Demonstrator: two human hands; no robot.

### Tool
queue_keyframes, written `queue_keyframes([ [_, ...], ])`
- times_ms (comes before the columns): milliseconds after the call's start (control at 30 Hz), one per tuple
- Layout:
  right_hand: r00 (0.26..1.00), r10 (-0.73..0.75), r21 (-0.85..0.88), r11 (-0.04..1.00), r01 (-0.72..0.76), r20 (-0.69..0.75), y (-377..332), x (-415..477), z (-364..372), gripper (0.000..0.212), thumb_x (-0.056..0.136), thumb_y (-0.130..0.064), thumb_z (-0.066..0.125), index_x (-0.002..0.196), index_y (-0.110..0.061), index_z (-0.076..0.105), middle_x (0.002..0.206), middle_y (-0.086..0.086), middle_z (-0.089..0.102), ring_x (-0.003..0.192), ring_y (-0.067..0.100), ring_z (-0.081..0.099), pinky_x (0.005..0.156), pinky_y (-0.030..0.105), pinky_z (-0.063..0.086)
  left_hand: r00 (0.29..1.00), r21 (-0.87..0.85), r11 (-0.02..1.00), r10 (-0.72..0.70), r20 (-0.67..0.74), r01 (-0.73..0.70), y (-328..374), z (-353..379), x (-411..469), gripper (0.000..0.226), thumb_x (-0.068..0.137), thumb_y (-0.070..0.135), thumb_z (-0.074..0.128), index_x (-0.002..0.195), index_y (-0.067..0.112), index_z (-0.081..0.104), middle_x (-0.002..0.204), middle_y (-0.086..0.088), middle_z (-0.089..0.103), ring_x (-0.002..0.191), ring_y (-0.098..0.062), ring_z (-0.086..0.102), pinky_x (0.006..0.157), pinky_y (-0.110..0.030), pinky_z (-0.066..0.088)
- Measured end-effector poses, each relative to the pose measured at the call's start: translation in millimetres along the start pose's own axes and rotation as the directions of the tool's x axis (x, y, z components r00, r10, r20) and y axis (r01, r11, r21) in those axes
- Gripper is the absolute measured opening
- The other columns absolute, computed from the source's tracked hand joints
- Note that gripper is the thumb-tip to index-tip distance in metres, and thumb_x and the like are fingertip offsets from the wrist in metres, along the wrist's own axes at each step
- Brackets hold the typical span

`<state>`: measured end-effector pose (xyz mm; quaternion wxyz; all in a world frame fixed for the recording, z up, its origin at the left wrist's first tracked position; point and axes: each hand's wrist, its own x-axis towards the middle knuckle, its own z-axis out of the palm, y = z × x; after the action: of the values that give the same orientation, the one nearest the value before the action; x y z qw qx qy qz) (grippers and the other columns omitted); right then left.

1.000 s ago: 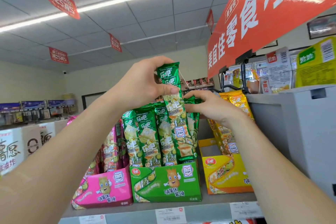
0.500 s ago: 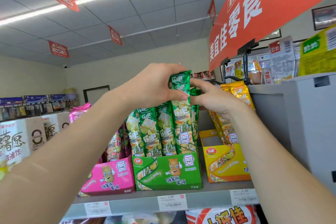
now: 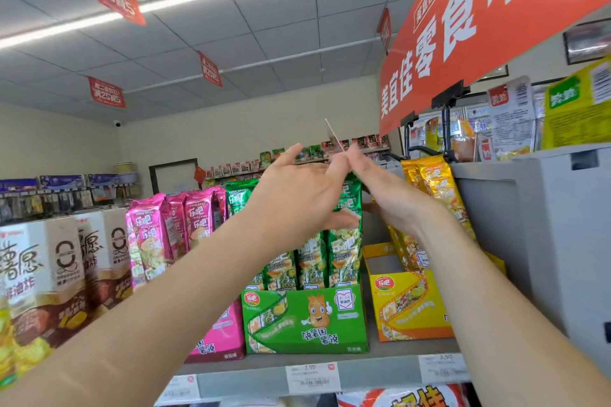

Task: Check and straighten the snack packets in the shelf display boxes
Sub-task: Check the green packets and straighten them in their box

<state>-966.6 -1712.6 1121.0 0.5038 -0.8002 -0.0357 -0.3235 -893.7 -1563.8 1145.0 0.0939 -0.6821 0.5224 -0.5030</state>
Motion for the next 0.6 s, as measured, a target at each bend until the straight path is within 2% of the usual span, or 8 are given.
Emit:
queue_keyframes([
  [100,0.996,-0.045,-0.108,0.993,0.053,0.072,6,-5,-3,0.062,0.053,-0.08,0.064,0.109,-0.058,0.053,0.142,-0.015,0.044,0.132,0.008,0.036,0.111,0.038,0.026,1.0,-0.157,0.987,-0.011,-0.012,0.009,-1,-2,-2,0.088,0.078,0.076,0.039,0.139,0.013,0.029,0.107,0.001,0.071,0.108,-0.018,0.065,0.121,-0.042,0.015],
  [167,0.998,-0.064,-0.128,0.99,0.065,0.018,8,-5,-4,0.05,0.059,-0.066,0.075,0.104,-0.055,0.057,0.122,-0.027,0.058,0.118,-0.006,0.048,0.1,0.029,0.039,0.997,-0.318,0.948,0.022,0.079,0.005,-9,-5,-2,0.097,0.076,0.073,0.051,0.148,0.017,0.019,0.113,0.001,0.07,0.111,-0.019,0.062,0.118,-0.043,0.023],
  [233,0.996,-0.083,-0.125,0.989,0.077,-0.037,8,-4,-1,0.039,0.064,-0.057,0.078,0.099,-0.052,0.06,0.103,-0.037,0.06,0.1,-0.02,0.05,0.08,0.014,0.039,0.988,-0.409,0.912,0.043,0.145,0.02,-21,-9,1,0.095,0.079,0.062,0.065,0.151,0.02,0.018,0.124,-0.001,0.065,0.111,-0.022,0.06,0.104,-0.041,0.041],
  [300,0.991,-0.11,-0.121,0.988,0.1,-0.074,10,-4,3,0.035,0.071,-0.049,0.078,0.101,-0.047,0.06,0.099,-0.037,0.062,0.096,-0.021,0.052,0.077,0.011,0.042,0.988,-0.399,0.917,0.031,0.149,0.032,-31,-10,4,0.081,0.085,0.054,0.065,0.149,0.021,0.028,0.126,-0.002,0.064,0.106,-0.021,0.062,0.089,-0.037,0.05],
  [400,0.989,-0.118,-0.087,0.99,0.111,-0.085,12,-7,4,0.031,0.078,-0.039,0.077,0.105,-0.041,0.061,0.12,-0.012,0.061,0.117,0.008,0.054,0.1,0.037,0.043,0.986,-0.37,0.929,0.042,0.163,0.021,-31,-9,4,0.06,0.09,0.057,0.055,0.141,0.025,0.045,0.088,0.005,0.067,0.065,-0.005,0.058,0.059,-0.027,0.044],
  [467,0.991,-0.115,-0.06,0.992,0.111,-0.073,10,-10,2,0.027,0.08,-0.032,0.076,0.102,-0.039,0.062,0.115,-0.006,0.062,0.113,0.016,0.056,0.102,0.043,0.042,0.989,-0.324,0.945,0.001,0.148,0.048,-29,-8,2,0.055,0.088,0.064,0.051,0.125,0.024,0.057,0.075,0.004,0.062,0.058,-0.009,0.051,0.053,-0.028,0.035],
  [533,0.993,-0.08,-0.074,0.995,0.074,-0.089,6,-11,2,0.026,0.074,-0.041,0.075,0.096,-0.038,0.062,0.107,-0.008,0.064,0.106,0.013,0.059,0.095,0.038,0.044,0.991,-0.234,0.97,-0.034,0.131,0.064,-26,-5,1,0.052,0.086,0.07,0.045,0.109,0.026,0.059,0.071,0.004,0.059,0.064,-0.016,0.055,0.054,-0.03,0.037],
  [600,0.988,-0.071,-0.158,0.986,0.049,-0.138,4,-9,5,0.044,0.063,-0.064,0.074,0.093,-0.036,0.06,0.101,-0.01,0.066,0.098,0.006,0.06,0.08,0.03,0.044,0.993,-0.164,0.985,-0.026,0.119,0.046,-23,-1,-1,0.048,0.087,0.071,0.04,0.096,0.027,0.054,0.078,0.004,0.062,0.075,-0.02,0.061,0.058,-0.032,0.044],
])
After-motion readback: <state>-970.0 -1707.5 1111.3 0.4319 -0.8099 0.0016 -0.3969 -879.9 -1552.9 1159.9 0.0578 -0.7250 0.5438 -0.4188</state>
